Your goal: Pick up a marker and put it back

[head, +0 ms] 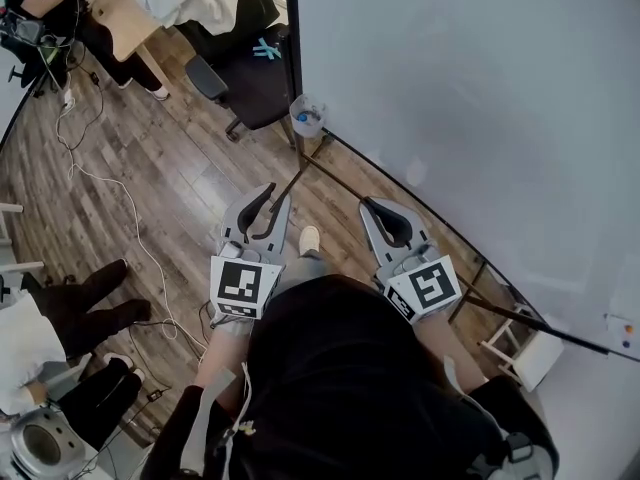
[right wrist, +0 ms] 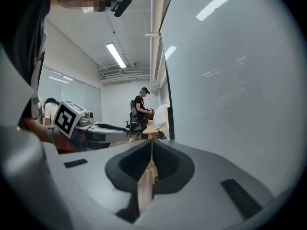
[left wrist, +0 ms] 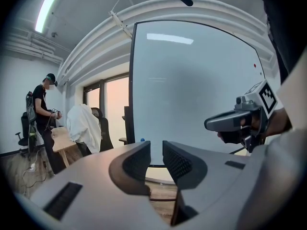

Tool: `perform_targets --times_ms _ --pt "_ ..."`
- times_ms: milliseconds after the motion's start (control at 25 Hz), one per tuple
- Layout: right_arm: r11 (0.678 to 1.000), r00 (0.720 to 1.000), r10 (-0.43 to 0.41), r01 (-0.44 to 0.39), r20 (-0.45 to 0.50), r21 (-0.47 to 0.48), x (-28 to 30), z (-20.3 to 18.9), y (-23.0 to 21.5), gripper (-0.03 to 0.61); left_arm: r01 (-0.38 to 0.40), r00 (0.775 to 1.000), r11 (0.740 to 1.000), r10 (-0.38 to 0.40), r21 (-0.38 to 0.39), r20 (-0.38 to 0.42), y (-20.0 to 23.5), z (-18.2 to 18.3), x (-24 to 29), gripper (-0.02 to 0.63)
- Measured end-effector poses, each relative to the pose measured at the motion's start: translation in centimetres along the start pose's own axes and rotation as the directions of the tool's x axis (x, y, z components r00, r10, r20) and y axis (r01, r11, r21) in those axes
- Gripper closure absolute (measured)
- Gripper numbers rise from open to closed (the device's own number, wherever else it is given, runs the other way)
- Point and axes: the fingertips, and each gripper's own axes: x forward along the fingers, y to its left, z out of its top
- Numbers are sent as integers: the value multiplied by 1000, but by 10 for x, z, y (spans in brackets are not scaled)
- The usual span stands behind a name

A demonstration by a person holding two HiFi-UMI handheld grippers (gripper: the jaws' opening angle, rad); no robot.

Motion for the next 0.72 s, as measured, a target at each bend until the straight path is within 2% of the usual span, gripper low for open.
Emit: perform_targets --times_ms 720 --pt "1000 999 31 -31 -31 5 -6 -16 25 555 0 1000 1000 0 -19 -10 -7 -17 -33 552"
